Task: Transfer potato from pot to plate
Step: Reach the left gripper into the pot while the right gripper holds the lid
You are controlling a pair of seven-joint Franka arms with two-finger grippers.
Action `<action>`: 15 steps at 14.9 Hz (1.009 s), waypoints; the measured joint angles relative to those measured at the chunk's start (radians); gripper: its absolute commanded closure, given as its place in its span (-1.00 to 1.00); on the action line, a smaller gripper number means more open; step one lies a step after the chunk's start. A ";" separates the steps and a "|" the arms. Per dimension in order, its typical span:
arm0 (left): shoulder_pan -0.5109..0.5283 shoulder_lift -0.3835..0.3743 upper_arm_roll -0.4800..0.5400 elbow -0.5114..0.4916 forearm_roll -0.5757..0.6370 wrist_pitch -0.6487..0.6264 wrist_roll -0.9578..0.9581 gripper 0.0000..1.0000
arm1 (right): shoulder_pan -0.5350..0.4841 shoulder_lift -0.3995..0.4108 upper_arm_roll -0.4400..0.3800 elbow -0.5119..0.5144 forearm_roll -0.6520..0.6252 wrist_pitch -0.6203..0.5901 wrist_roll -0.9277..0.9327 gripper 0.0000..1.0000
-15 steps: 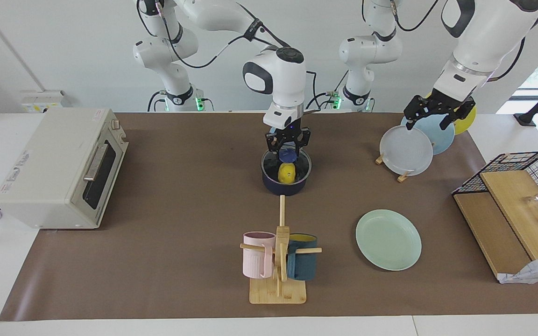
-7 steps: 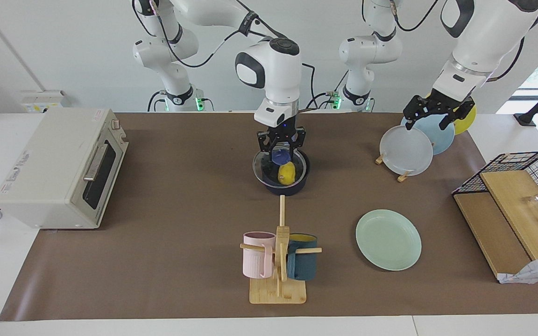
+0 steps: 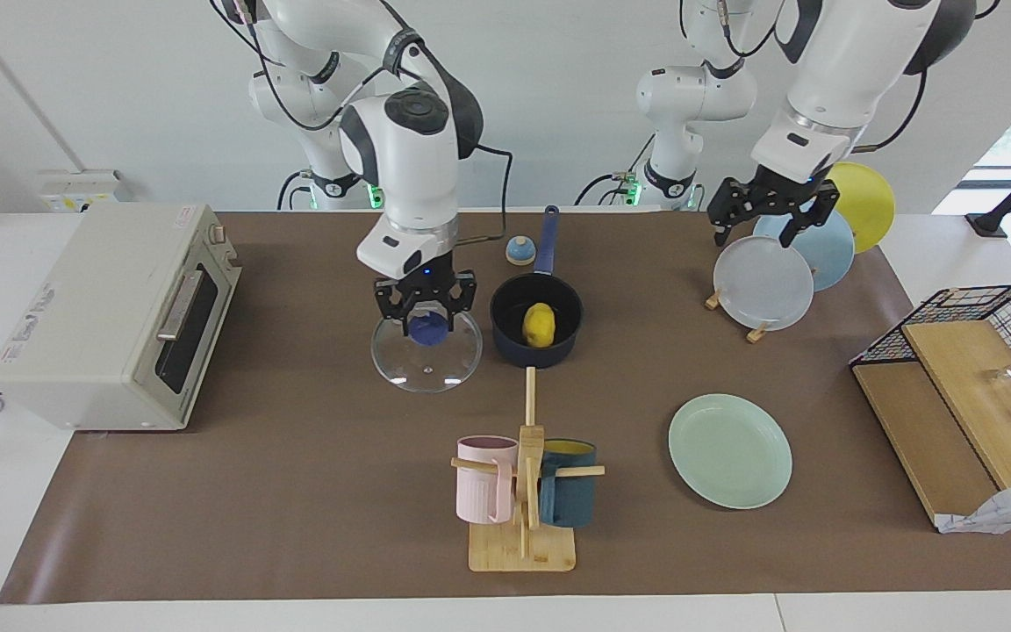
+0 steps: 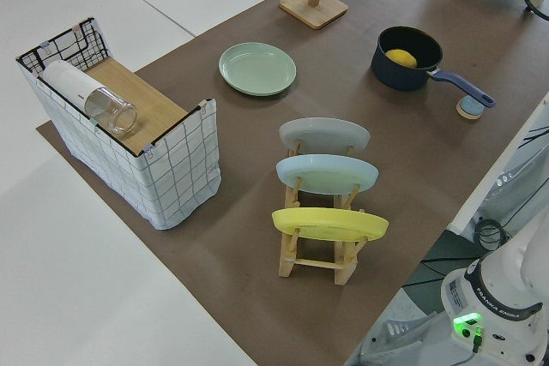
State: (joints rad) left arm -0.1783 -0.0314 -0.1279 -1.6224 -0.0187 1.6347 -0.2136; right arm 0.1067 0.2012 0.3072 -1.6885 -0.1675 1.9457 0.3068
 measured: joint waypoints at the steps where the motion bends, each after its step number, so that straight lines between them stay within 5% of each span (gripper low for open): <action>1: -0.034 0.000 -0.002 -0.003 -0.006 0.004 -0.037 -1.00 | -0.051 -0.016 0.000 -0.008 0.030 -0.033 -0.064 0.26; 7: -0.224 0.007 -0.006 -0.120 -0.022 0.133 -0.229 -1.00 | -0.334 -0.111 -0.003 -0.198 0.130 -0.036 -0.408 0.26; 15: -0.412 0.144 -0.007 -0.320 -0.023 0.472 -0.454 -1.00 | -0.371 -0.201 -0.002 -0.505 0.148 0.266 -0.438 0.26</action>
State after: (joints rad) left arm -0.5906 0.1124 -0.1351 -1.9423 -0.0413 2.1068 -0.6675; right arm -0.2648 0.0005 0.3050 -2.1936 -0.0200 2.2117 -0.1314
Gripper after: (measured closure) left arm 0.000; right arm 0.335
